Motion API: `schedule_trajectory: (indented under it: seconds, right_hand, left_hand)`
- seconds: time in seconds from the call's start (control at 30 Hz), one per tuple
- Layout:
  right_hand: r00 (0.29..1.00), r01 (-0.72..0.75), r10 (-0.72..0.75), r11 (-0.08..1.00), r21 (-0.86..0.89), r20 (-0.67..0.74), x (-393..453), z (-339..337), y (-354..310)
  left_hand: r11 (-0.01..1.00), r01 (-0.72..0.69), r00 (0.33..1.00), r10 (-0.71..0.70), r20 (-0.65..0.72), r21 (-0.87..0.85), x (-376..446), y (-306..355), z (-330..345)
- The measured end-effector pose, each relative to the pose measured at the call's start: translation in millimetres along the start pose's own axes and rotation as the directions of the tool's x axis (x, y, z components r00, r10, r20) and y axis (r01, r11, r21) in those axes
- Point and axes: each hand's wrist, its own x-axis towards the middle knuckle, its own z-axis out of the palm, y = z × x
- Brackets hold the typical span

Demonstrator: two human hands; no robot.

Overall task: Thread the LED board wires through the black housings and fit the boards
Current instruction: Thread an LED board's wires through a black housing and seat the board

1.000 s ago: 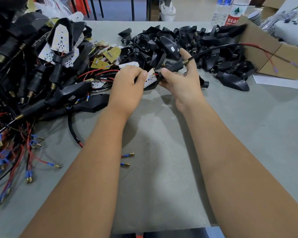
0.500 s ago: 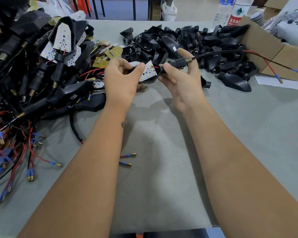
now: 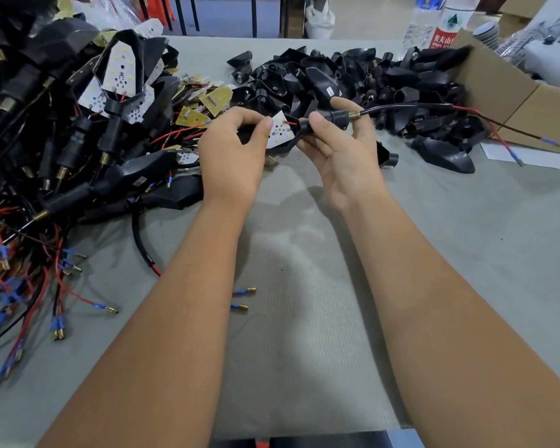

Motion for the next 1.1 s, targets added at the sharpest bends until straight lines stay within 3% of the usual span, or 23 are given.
schedule_trajectory:
  seconds: [0.23, 0.37, 0.6, 0.8, 0.97, 1.1]
  right_hand:
    - [0.999, 0.035, -0.036, 0.998, -0.047, -0.015, -0.8, -0.1, 1.4]
    - [0.998, 0.062, -0.063, 0.996, -0.064, -0.007, -0.4, -2.0, 1.0]
    - [0.996, 0.086, -0.087, 0.992, -0.093, -0.009, 0.4, -1.0, 3.3]
    - [0.991, 0.137, -0.136, 0.972, -0.189, 0.018, 1.4, -2.0, 4.0]
    - [0.994, 0.103, -0.101, 0.991, -0.090, 0.030, 2.6, -4.3, 4.8]
    - [0.998, 0.053, -0.052, 0.998, -0.040, 0.018, 2.9, -2.7, 3.0]
  left_hand:
    - [0.991, -0.054, 0.998, 0.048, 0.048, 0.123, 0.2, -0.2, 2.9]
    - [0.992, 0.120, 0.982, -0.124, 0.142, 0.036, 3.4, -2.7, 8.6]
    - [0.987, 0.139, 0.983, -0.148, 0.109, 0.081, 3.3, -1.7, 10.0]
    - [0.965, 0.084, 0.994, -0.100, 0.052, 0.248, 3.3, -0.4, 10.0]
    - [0.988, 0.128, 0.984, -0.136, 0.111, 0.083, 5.1, -2.3, 4.3]
    - [0.983, 0.140, 0.989, -0.145, 0.039, 0.119, 5.3, 1.1, 1.0]
